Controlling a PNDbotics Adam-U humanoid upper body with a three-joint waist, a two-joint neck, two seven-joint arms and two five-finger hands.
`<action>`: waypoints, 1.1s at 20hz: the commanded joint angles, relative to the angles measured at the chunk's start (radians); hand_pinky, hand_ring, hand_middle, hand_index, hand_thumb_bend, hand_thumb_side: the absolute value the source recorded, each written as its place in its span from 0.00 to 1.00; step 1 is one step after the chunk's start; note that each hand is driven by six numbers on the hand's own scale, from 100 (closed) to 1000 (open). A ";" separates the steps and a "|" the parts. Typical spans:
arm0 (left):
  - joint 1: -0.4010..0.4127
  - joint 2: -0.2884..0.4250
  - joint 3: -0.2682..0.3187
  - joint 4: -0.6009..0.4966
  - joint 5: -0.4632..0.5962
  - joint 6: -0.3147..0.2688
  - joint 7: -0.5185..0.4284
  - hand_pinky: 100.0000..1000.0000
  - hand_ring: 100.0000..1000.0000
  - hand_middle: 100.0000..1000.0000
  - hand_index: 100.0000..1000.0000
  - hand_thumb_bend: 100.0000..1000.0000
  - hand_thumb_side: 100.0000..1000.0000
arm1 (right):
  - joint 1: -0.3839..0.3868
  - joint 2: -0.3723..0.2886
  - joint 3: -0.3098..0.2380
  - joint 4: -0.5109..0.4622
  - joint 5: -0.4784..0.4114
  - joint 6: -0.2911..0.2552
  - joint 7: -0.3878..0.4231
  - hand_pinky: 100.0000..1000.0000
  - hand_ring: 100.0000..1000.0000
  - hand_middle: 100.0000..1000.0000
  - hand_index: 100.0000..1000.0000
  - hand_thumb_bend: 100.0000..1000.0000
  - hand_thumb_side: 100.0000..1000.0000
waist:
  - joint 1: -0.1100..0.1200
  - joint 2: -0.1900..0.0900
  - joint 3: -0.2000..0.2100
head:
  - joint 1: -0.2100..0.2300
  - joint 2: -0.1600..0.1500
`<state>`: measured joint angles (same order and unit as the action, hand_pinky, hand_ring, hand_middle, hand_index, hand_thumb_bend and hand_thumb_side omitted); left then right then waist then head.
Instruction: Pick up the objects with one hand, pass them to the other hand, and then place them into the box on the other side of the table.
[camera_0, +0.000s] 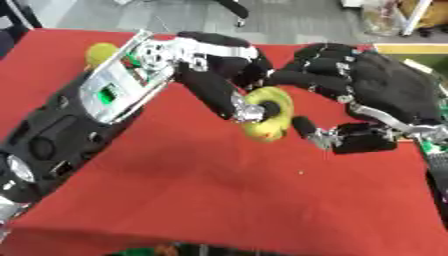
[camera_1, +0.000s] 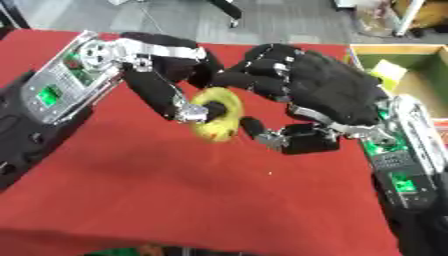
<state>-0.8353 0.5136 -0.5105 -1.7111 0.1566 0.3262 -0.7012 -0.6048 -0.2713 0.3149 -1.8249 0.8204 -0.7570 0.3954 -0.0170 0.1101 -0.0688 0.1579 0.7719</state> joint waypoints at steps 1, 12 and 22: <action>-0.042 0.001 0.062 -0.044 0.016 -0.012 0.019 0.67 0.46 0.39 0.47 0.00 0.11 | 0.007 -0.013 0.026 0.021 0.004 -0.008 0.045 0.82 0.76 0.75 0.99 0.16 0.18 | 0.003 -0.013 -0.002 | 0.004 -0.002; -0.050 -0.011 0.061 -0.053 0.027 -0.005 0.019 0.67 0.46 0.39 0.47 0.00 0.11 | 0.005 -0.016 0.023 0.021 -0.006 -0.008 0.059 0.82 0.76 0.74 0.96 0.15 0.18 | 0.003 -0.013 0.000 | 0.006 -0.002; -0.054 -0.030 0.051 -0.054 0.035 0.008 0.008 0.68 0.46 0.40 0.47 0.00 0.11 | 0.003 -0.018 0.023 0.020 -0.007 -0.004 0.018 0.82 0.75 0.71 0.73 0.11 0.16 | 0.001 -0.012 0.001 | 0.010 -0.002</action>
<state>-0.8354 0.5036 -0.5088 -1.7113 0.1602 0.3370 -0.6979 -0.6072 -0.2703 0.3116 -1.8253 0.8030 -0.7547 0.4010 -0.0170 0.1101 -0.0680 0.1658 0.7719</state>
